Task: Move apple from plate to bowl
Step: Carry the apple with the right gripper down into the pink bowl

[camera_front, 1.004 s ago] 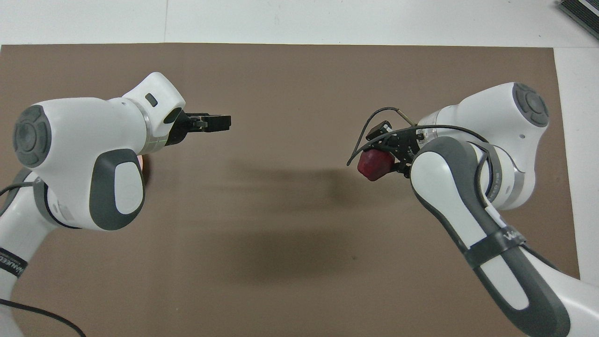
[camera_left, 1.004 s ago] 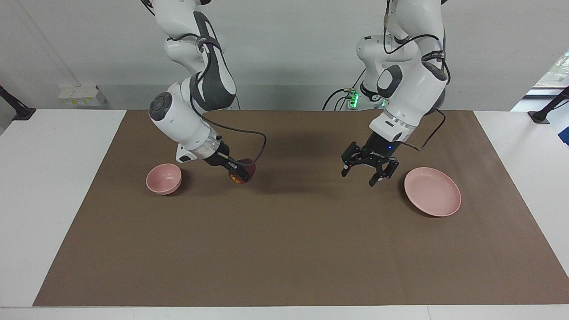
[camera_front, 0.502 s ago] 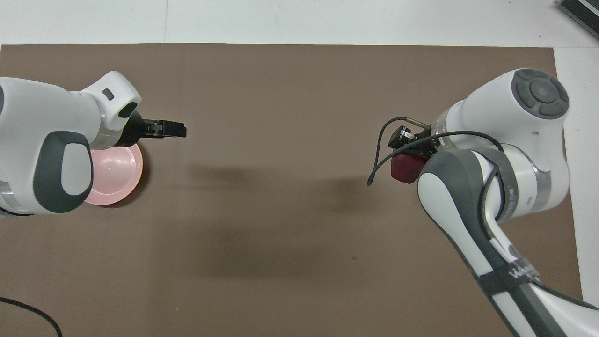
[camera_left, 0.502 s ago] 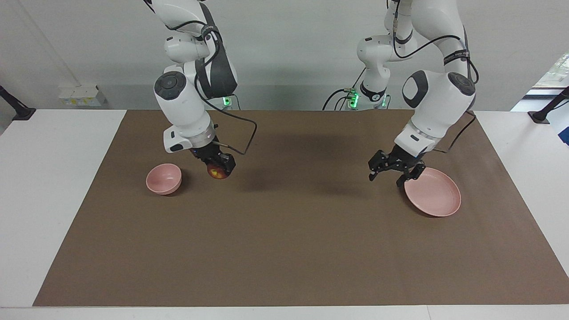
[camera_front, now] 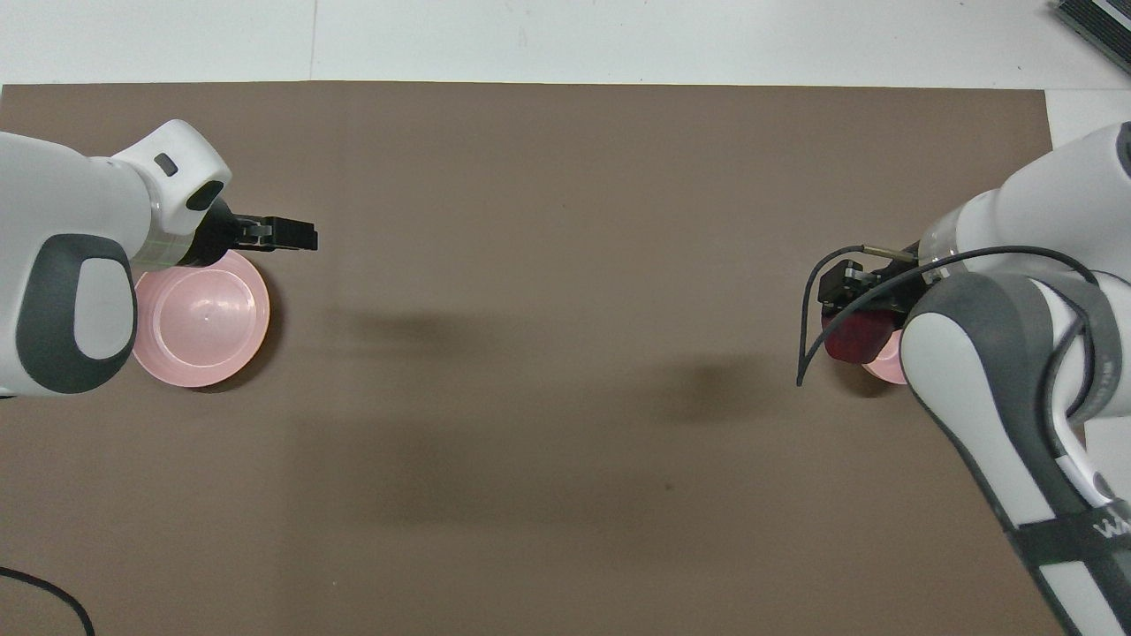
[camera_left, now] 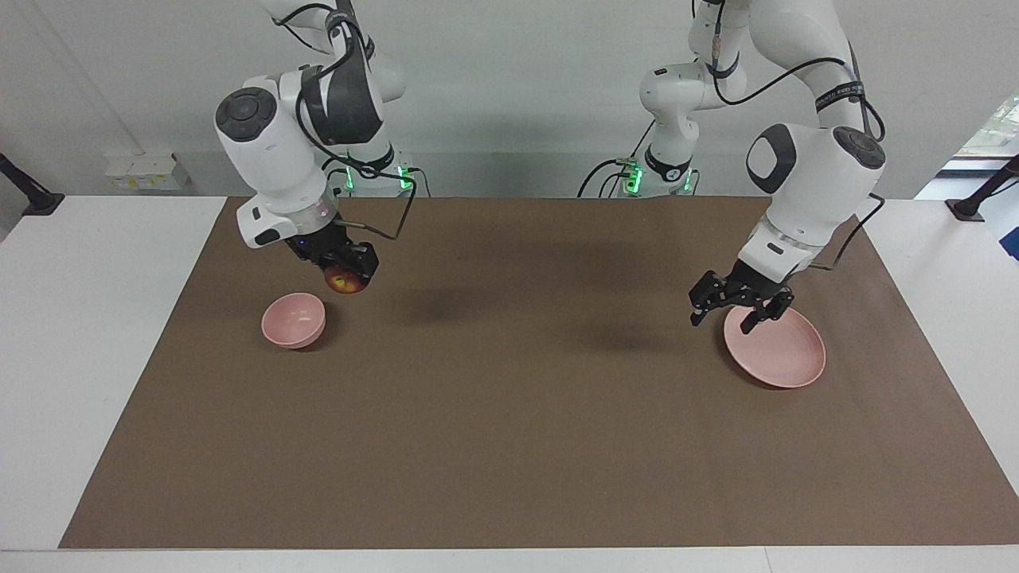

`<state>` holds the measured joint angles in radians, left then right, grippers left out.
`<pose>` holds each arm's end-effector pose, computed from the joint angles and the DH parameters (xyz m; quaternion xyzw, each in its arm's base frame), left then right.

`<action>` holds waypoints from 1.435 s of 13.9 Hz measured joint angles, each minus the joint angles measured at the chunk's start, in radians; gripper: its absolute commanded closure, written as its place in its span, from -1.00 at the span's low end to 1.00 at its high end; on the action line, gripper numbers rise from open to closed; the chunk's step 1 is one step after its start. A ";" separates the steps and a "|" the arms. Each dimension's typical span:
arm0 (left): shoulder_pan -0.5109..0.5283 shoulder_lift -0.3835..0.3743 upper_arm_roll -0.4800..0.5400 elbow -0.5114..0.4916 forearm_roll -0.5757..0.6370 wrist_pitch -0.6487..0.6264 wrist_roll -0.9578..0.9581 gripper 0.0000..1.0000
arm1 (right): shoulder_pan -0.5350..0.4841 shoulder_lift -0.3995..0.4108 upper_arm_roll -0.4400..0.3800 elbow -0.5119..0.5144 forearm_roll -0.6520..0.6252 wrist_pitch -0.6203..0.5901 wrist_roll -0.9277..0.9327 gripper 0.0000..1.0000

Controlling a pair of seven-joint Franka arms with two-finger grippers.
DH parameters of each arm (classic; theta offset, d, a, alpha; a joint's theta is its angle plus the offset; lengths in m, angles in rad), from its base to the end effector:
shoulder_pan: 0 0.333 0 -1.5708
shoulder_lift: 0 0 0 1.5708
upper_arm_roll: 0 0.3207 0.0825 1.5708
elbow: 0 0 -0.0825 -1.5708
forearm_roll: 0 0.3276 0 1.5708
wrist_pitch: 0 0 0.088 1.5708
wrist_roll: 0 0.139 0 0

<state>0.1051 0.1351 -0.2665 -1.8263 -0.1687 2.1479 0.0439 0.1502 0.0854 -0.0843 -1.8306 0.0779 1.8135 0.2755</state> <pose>0.5630 -0.0969 0.4749 0.9894 -0.0599 0.0889 0.0975 0.5174 0.0441 0.4654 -0.9914 0.1157 0.0560 0.0245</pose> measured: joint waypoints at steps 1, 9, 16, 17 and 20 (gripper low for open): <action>0.000 -0.001 0.005 0.038 0.018 -0.048 0.000 -1.00 | -0.018 0.010 -0.001 -0.016 0.000 0.005 -0.048 1.00; -0.013 -0.032 0.058 0.329 0.130 -0.462 0.000 -1.00 | -0.132 0.061 -0.004 -0.114 -0.099 0.188 -0.331 1.00; -0.178 -0.178 0.203 0.352 0.132 -0.725 -0.003 -1.00 | -0.184 0.078 -0.004 -0.238 -0.102 0.302 -0.430 1.00; -0.190 -0.179 0.206 0.351 0.132 -0.732 -0.004 -1.00 | -0.184 0.078 -0.004 -0.241 -0.102 0.304 -0.430 1.00; -0.209 -0.171 0.218 0.346 0.132 -0.732 -0.004 -1.00 | -0.182 0.078 0.000 -0.242 -0.102 0.310 -0.427 0.85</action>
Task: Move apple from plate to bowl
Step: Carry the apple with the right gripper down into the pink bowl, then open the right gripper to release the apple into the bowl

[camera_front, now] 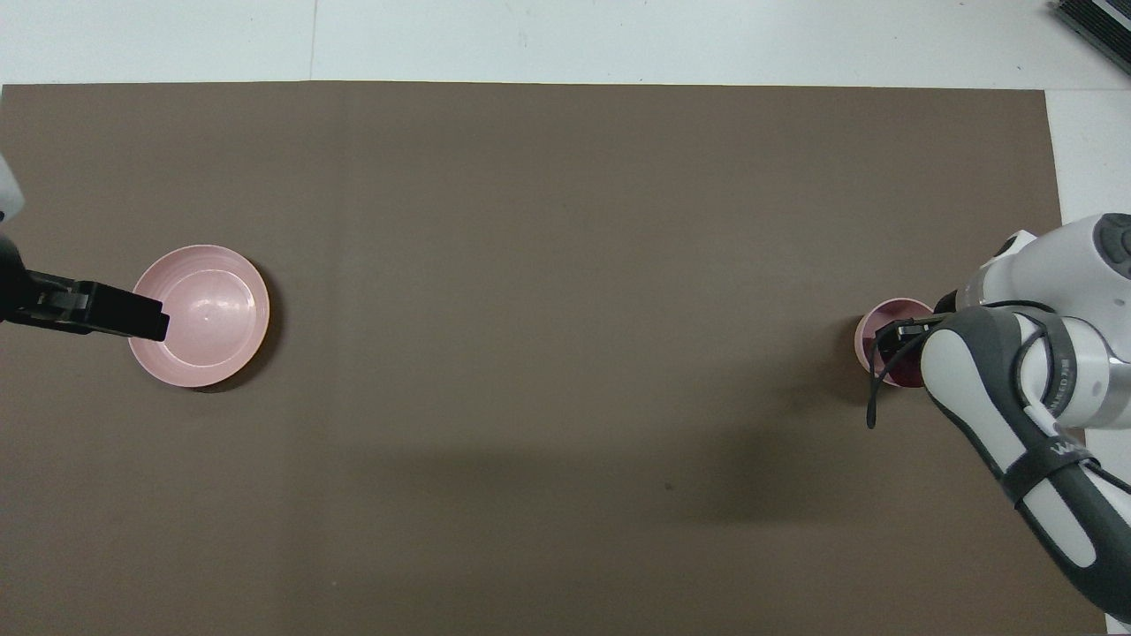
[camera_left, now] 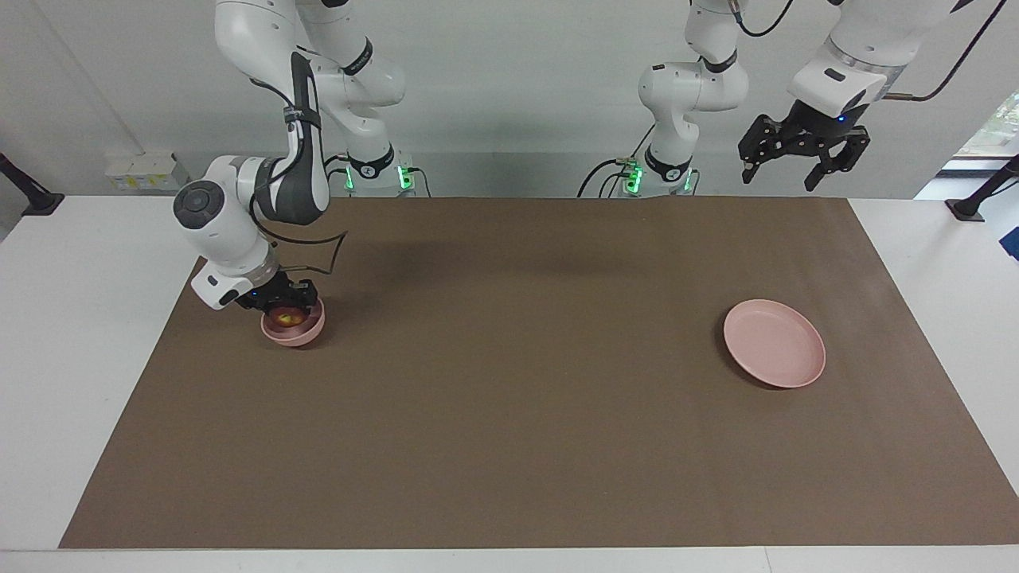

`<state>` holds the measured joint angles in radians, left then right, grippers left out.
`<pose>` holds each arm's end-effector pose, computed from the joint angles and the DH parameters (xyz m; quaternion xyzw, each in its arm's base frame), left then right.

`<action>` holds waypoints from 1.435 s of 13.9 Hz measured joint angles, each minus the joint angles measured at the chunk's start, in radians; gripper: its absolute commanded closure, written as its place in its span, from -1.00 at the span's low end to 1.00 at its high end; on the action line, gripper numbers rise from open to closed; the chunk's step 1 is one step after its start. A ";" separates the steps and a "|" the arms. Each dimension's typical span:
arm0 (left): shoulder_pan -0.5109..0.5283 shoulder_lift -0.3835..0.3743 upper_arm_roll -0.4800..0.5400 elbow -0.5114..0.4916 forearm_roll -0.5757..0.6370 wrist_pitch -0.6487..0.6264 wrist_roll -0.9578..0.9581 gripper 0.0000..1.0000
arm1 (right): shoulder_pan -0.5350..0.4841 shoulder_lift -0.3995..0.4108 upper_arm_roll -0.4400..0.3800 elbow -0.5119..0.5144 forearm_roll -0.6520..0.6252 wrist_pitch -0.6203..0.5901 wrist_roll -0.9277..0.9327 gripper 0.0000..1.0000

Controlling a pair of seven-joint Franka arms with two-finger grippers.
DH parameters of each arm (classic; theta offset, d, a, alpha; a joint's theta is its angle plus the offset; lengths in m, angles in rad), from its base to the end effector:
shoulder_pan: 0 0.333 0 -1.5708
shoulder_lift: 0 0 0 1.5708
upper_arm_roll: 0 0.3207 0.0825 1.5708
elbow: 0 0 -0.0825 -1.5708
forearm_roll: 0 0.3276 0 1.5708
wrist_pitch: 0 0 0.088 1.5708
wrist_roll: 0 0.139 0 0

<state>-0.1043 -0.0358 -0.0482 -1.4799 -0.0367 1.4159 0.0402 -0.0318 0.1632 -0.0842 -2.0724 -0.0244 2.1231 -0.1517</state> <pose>0.4632 -0.0773 0.6383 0.9949 -0.0987 -0.0151 0.0165 0.5105 -0.0604 0.3512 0.9980 0.0250 -0.0577 0.0092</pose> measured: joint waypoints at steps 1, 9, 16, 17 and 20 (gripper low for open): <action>-0.012 0.003 0.014 0.000 0.000 0.000 0.000 -1.00 | 0.001 0.000 0.002 0.000 0.000 0.008 0.004 0.85; -0.037 0.007 0.078 0.004 0.021 0.003 0.001 -1.00 | 0.007 0.025 0.008 0.022 0.000 0.053 0.060 -0.41; -0.037 0.007 0.078 0.004 0.021 0.018 0.001 -1.00 | 0.029 0.039 0.010 0.049 0.001 0.054 0.131 -1.00; -0.037 0.007 0.078 0.004 0.021 0.019 0.001 -1.00 | 0.029 0.038 0.010 0.056 0.001 0.053 0.145 -1.00; -0.037 0.007 0.078 0.004 0.021 0.020 0.001 -1.00 | 0.036 -0.003 0.012 0.095 0.001 -0.007 0.194 -1.00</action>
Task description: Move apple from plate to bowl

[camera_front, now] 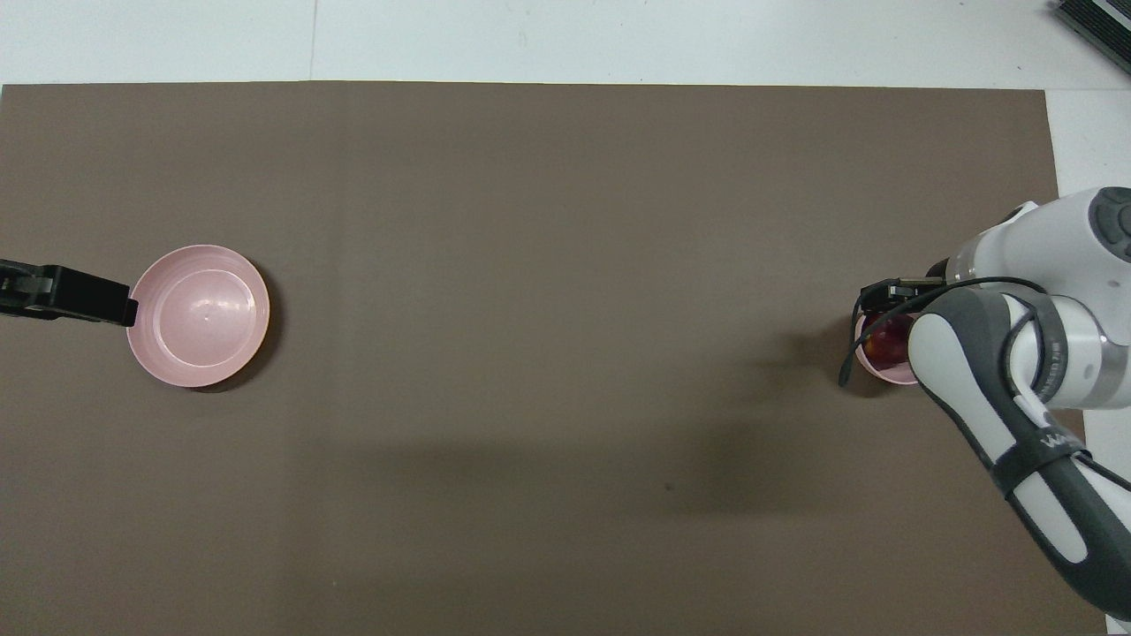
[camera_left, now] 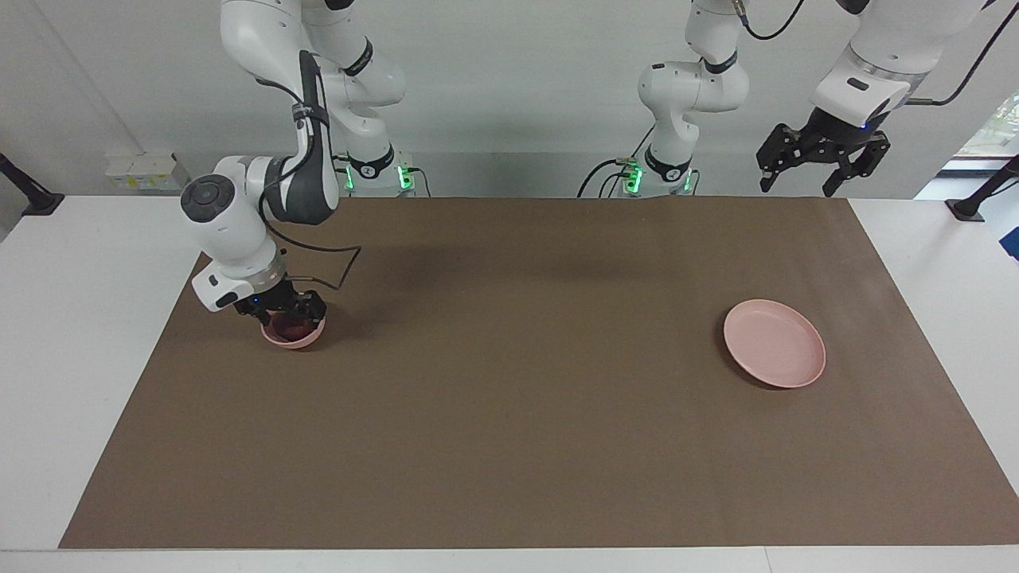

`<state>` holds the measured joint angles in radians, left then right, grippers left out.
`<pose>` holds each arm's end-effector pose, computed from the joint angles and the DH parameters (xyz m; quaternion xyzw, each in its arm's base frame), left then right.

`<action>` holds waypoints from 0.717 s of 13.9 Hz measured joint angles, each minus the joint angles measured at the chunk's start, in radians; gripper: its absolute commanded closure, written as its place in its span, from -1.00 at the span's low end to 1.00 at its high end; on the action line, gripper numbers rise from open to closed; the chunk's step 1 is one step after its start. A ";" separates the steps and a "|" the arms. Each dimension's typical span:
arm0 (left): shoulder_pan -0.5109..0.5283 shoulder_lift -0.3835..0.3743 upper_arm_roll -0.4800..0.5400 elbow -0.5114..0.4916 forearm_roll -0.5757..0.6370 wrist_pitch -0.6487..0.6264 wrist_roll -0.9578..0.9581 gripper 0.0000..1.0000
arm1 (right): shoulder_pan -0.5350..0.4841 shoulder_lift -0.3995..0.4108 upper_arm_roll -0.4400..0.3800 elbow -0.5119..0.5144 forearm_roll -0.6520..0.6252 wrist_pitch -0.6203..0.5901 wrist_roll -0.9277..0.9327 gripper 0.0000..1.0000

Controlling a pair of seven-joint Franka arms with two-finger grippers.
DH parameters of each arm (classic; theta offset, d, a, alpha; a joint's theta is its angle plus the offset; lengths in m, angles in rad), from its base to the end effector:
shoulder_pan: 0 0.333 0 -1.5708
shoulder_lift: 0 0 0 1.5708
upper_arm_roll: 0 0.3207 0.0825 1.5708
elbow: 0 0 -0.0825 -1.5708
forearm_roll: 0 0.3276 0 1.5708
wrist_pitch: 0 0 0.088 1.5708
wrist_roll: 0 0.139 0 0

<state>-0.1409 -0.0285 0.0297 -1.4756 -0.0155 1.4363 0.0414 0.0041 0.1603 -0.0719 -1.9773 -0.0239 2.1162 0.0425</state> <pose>0.4716 -0.0547 0.6383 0.9970 -0.0772 -0.0057 0.0079 0.5370 -0.0371 0.3895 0.9986 -0.0484 -0.0107 0.0157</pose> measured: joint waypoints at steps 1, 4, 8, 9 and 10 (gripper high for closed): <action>0.000 0.000 0.000 0.000 0.000 0.000 0.000 -1.00 | 0.012 -0.022 0.000 0.023 0.000 -0.049 0.022 -1.00; 0.000 0.000 0.000 0.000 0.000 0.000 0.000 -1.00 | 0.044 -0.097 0.002 0.100 -0.001 -0.182 0.080 -1.00; 0.000 0.000 0.000 0.000 0.000 0.001 0.000 -1.00 | 0.042 -0.208 0.002 0.187 -0.001 -0.328 0.083 -1.00; 0.000 0.000 0.000 0.000 0.000 0.001 0.000 -1.00 | 0.041 -0.233 0.000 0.197 -0.001 -0.363 0.083 -1.00; 0.000 0.000 0.000 0.000 0.000 0.001 0.000 -1.00 | 0.038 -0.259 -0.005 0.206 -0.001 -0.400 0.083 -1.00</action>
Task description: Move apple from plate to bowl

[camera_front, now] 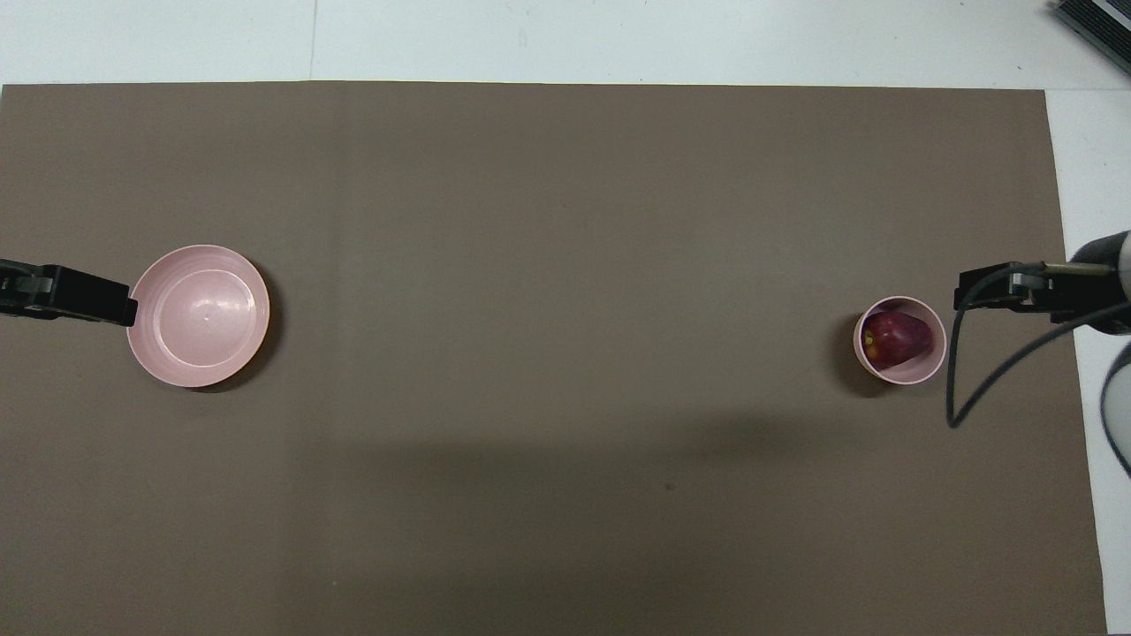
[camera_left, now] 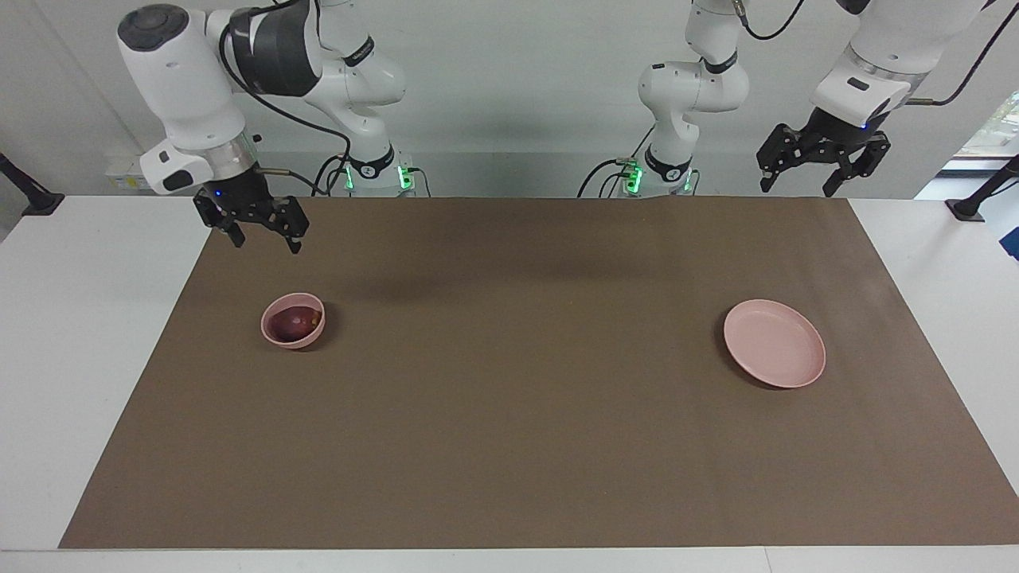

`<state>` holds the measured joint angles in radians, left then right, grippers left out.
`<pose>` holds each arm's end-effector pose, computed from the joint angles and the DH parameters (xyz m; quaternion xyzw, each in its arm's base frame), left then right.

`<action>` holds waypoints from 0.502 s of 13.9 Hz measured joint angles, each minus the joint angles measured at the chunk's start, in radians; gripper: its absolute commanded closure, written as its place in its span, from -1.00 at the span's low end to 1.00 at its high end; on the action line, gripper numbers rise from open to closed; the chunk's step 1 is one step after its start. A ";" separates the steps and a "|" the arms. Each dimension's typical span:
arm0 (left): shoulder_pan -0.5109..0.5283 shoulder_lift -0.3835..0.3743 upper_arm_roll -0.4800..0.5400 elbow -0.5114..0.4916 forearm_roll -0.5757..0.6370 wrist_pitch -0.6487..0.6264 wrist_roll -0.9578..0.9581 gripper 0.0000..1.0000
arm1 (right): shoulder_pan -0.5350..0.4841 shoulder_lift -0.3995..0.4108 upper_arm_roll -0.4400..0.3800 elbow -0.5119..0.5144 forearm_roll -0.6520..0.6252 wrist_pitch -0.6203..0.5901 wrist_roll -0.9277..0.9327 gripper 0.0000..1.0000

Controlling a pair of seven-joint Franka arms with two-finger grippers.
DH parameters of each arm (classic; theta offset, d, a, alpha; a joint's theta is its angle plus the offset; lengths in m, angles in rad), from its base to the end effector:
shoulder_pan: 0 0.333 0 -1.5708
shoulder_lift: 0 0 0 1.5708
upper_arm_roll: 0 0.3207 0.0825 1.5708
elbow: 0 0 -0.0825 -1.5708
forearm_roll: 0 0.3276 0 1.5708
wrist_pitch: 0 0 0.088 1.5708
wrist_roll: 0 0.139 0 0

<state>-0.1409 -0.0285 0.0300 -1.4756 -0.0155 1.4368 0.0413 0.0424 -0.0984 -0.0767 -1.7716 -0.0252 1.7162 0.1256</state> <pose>0.4717 -0.0546 0.6383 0.9970 -0.0770 -0.0054 0.0079 0.4784 -0.0212 0.5736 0.9967 -0.0782 0.0217 0.0077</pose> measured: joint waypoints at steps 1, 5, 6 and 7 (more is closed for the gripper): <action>0.000 0.000 0.000 0.000 0.000 0.000 0.000 -1.00 | -0.004 -0.023 -0.004 0.013 0.000 -0.044 0.000 -1.00; 0.000 0.000 0.000 0.000 0.000 0.000 0.000 -1.00 | -0.010 -0.083 -0.003 0.124 0.000 -0.250 -0.001 -1.00; 0.000 0.000 0.000 0.000 0.000 0.000 0.000 -1.00 | -0.010 -0.084 0.001 0.141 0.000 -0.263 -0.001 -1.00; 0.000 0.000 0.000 0.000 0.000 0.000 0.000 -1.00 | -0.010 -0.083 0.002 0.143 0.000 -0.263 -0.001 -1.00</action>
<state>-0.1409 -0.0285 0.0300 -1.4756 -0.0155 1.4367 0.0413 0.0327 -0.1812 -0.0742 -1.6287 -0.0251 1.4528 0.1246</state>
